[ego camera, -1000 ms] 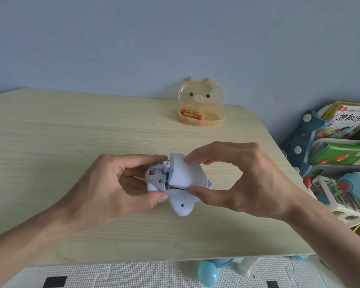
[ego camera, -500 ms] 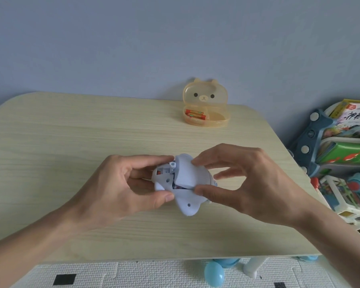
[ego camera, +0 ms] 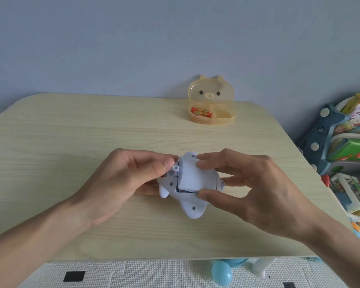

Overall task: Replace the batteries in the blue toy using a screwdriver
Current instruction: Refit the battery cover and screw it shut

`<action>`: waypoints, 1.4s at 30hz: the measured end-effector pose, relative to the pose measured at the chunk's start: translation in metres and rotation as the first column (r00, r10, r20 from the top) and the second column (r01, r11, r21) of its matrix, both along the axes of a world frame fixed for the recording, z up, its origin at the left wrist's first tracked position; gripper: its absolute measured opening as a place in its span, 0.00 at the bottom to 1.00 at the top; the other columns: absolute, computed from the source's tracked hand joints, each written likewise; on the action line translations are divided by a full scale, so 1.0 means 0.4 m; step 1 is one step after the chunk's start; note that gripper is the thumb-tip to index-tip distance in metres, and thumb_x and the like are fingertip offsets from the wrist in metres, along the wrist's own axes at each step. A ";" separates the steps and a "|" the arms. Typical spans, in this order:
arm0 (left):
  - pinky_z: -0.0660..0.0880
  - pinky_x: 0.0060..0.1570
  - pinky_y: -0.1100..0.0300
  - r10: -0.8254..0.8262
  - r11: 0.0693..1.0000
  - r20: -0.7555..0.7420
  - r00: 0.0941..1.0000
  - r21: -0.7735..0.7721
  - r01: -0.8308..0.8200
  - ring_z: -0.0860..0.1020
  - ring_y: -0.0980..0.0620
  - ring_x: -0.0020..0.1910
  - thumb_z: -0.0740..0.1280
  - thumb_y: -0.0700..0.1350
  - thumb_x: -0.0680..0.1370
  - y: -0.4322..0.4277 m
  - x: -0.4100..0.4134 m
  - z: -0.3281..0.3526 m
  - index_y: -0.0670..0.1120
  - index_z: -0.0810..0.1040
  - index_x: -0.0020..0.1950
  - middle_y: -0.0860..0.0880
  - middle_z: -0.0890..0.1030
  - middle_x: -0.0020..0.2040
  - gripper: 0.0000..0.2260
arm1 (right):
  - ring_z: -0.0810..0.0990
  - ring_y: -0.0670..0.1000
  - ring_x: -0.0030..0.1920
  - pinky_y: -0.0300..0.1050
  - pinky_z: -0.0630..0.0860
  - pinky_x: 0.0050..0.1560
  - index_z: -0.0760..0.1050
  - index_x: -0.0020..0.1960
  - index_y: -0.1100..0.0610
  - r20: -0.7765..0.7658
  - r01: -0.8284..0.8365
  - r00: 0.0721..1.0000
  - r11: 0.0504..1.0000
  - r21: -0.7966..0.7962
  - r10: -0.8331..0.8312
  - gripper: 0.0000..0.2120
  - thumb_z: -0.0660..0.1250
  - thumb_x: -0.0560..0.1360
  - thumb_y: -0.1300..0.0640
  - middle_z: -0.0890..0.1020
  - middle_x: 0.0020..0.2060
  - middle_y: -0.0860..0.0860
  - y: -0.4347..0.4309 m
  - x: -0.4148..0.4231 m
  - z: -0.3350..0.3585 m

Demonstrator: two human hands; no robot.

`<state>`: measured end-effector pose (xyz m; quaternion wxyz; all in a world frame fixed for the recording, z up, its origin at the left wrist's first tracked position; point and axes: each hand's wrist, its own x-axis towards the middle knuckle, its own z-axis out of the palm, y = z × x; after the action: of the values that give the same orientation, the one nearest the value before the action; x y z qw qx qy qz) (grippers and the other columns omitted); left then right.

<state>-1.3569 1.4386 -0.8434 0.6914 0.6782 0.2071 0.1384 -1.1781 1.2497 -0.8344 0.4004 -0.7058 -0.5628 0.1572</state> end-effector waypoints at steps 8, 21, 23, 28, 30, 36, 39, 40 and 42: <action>0.83 0.37 0.65 0.041 0.993 -0.009 0.999 -0.107 -0.041 0.89 0.51 0.40 0.77 0.47 0.66 0.009 0.011 -0.001 0.46 0.92 0.51 0.42 0.92 0.47 0.15 | 0.85 0.40 0.61 0.41 0.84 0.58 0.85 0.59 0.44 -0.046 0.023 0.999 1.000 0.008 -0.022 0.18 0.80 0.70 0.49 0.85 0.61 0.34 -0.001 0.003 -0.009; 0.83 0.45 0.68 0.015 1.000 -0.034 0.999 0.020 -0.014 0.90 0.55 0.49 0.78 0.44 0.66 0.008 0.008 -0.002 0.46 0.88 0.59 0.48 0.92 0.52 0.21 | 0.83 0.36 0.63 0.42 0.84 0.60 0.87 0.58 0.45 -0.149 0.035 0.988 0.999 0.017 -0.032 0.20 0.82 0.67 0.52 0.85 0.63 0.40 0.004 0.008 -0.013; 0.83 0.50 0.66 -0.054 0.992 -0.062 0.997 0.107 0.061 0.89 0.53 0.55 0.80 0.42 0.63 0.008 0.004 -0.005 0.49 0.84 0.64 0.51 0.91 0.57 0.28 | 0.82 0.37 0.64 0.43 0.84 0.60 0.87 0.59 0.47 -0.135 0.036 0.990 0.999 0.015 -0.033 0.20 0.82 0.68 0.53 0.85 0.64 0.41 0.006 0.013 -0.015; 0.84 0.52 0.65 -0.069 0.968 -0.074 0.995 0.236 0.085 0.89 0.54 0.55 0.83 0.40 0.63 -0.003 0.002 -0.026 0.56 0.82 0.67 0.55 0.90 0.59 0.33 | 0.82 0.34 0.62 0.35 0.81 0.61 0.83 0.64 0.39 -0.055 0.006 0.998 0.999 -0.039 -0.008 0.22 0.80 0.70 0.46 0.83 0.65 0.35 0.002 0.023 0.002; 0.84 0.53 0.65 -0.053 0.969 -0.046 0.998 0.240 0.063 0.89 0.54 0.56 0.83 0.41 0.64 -0.005 0.004 -0.031 0.57 0.83 0.66 0.55 0.90 0.58 0.32 | 0.84 0.34 0.58 0.29 0.79 0.57 0.80 0.63 0.33 0.002 0.071 0.997 0.994 -0.079 -0.071 0.25 0.76 0.67 0.38 0.84 0.61 0.32 -0.015 0.053 0.029; 0.85 0.58 0.57 -0.072 0.980 -0.018 0.997 0.187 0.074 0.89 0.49 0.58 0.82 0.40 0.70 0.000 0.000 -0.042 0.64 0.84 0.64 0.51 0.89 0.60 0.28 | 0.81 0.40 0.46 0.35 0.77 0.48 0.83 0.62 0.41 0.435 0.417 0.856 0.870 -0.261 -0.280 0.18 0.77 0.72 0.44 0.85 0.54 0.41 -0.089 0.275 0.024; 0.84 0.61 0.53 -0.066 0.981 -0.013 0.998 0.185 0.067 0.88 0.46 0.59 0.84 0.47 0.69 0.003 0.001 -0.050 0.65 0.83 0.66 0.51 0.89 0.61 0.28 | 0.81 0.40 0.45 0.31 0.74 0.44 0.87 0.54 0.43 0.413 0.391 0.872 0.881 -0.266 -0.263 0.10 0.78 0.73 0.47 0.85 0.49 0.39 -0.101 0.310 -0.009; 0.84 0.61 0.52 -0.062 0.982 -0.008 0.998 0.176 0.062 0.88 0.46 0.60 0.83 0.49 0.67 0.003 0.001 -0.051 0.65 0.83 0.66 0.50 0.89 0.61 0.29 | 0.81 0.41 0.47 0.33 0.76 0.44 0.87 0.51 0.43 0.400 0.376 0.879 0.894 -0.245 -0.260 0.06 0.78 0.73 0.49 0.85 0.47 0.40 -0.101 0.311 -0.014; 0.84 0.61 0.51 -0.063 0.984 0.005 0.998 0.166 0.061 0.87 0.44 0.60 0.82 0.48 0.66 0.003 0.001 -0.055 0.64 0.83 0.66 0.49 0.89 0.61 0.30 | 0.83 0.44 0.47 0.39 0.79 0.45 0.88 0.47 0.44 0.383 0.361 0.885 0.909 -0.207 -0.264 0.05 0.78 0.74 0.53 0.86 0.45 0.42 -0.099 0.312 -0.020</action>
<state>-1.3566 1.4400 -0.8654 0.6378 0.7385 0.1701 0.1371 -1.0534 1.2103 -0.8424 0.2144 -0.8526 -0.4749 0.0392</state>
